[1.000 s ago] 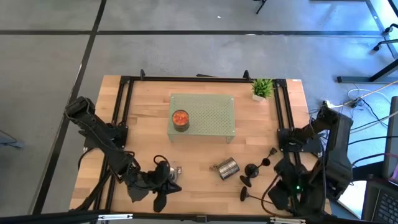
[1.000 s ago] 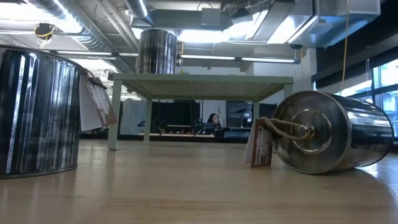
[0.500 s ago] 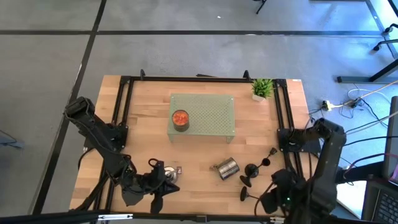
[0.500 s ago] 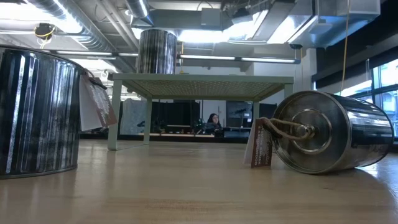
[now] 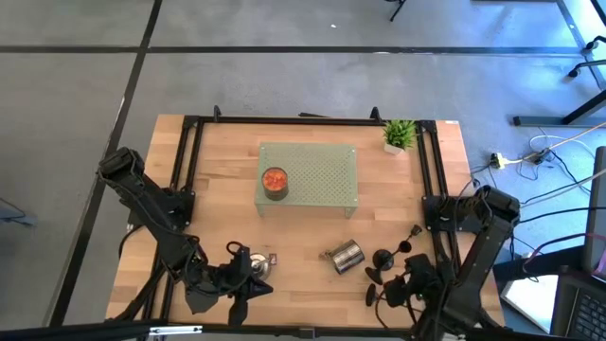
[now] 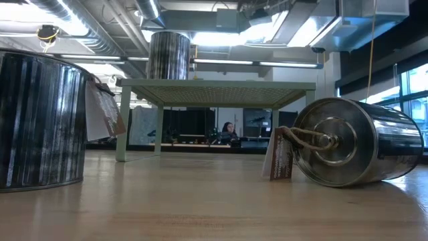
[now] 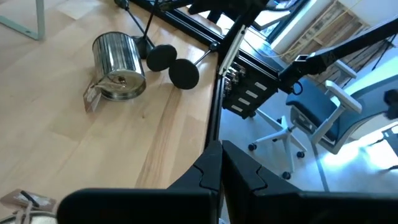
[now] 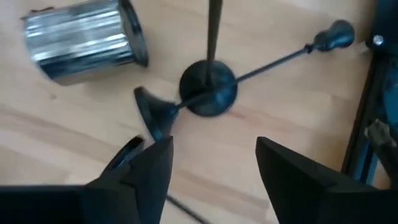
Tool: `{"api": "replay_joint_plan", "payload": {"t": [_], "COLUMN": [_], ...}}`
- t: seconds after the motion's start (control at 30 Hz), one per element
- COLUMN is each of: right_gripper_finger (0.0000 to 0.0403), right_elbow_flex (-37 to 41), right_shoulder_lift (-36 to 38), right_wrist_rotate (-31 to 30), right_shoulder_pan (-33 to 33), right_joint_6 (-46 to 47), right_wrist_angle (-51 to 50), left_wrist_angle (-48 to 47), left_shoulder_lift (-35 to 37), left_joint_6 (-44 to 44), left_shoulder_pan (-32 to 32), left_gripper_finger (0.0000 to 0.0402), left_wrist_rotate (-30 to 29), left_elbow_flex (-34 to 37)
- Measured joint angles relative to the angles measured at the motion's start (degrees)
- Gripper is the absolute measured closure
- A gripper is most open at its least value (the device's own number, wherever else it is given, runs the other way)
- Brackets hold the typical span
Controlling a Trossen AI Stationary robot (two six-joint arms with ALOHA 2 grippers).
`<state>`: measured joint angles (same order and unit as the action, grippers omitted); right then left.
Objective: Pick & Place candle stick holders
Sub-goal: Put the top candle holder on the shelf
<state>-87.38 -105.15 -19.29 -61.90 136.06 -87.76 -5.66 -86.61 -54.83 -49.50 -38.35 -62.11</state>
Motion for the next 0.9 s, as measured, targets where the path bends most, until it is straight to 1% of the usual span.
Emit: {"api": "replay_joint_plan", "payload": {"t": [0.1,0.23,0.4,0.73,0.8,0.9], "right_gripper_finger": [0.0179,0.0194,0.0213,0.0227,0.0239,0.0274], "right_elbow_flex": [2.46,3.98,4.16,4.16,4.16,4.16], "right_shoulder_lift": [-0.01,0.00,0.00,0.00,0.00,0.00], "right_wrist_rotate": [-0.28,-2.58,-7.81,-8.42,-9.00,-9.33], "right_shoulder_pan": [0.59,1.68,3.06,5.20,5.37,5.77], "right_joint_6": [0.02,0.68,0.17,-0.38,-0.40,-0.42], "right_wrist_angle": [-0.09,-0.29,-0.25,-0.29,-0.17,-0.06], "left_wrist_angle": [0.41,0.37,0.36,0.34,0.33,0.27], "left_shoulder_lift": [0.00,0.00,0.00,0.00,0.00,0.00], "left_joint_6": [-0.48,-1.25,-1.64,-1.63,-1.60,-1.55], "left_shoulder_pan": [-0.34,-0.46,-0.42,-0.42,-0.42,-0.42], "left_gripper_finger": [0.0400,0.0400,0.0400,0.0400,0.0400,0.0400], "left_wrist_rotate": [0.00,1.26,1.97,2.00,2.00,2.00], "left_elbow_flex": [0.00,0.00,0.00,0.00,0.00,0.00]}}
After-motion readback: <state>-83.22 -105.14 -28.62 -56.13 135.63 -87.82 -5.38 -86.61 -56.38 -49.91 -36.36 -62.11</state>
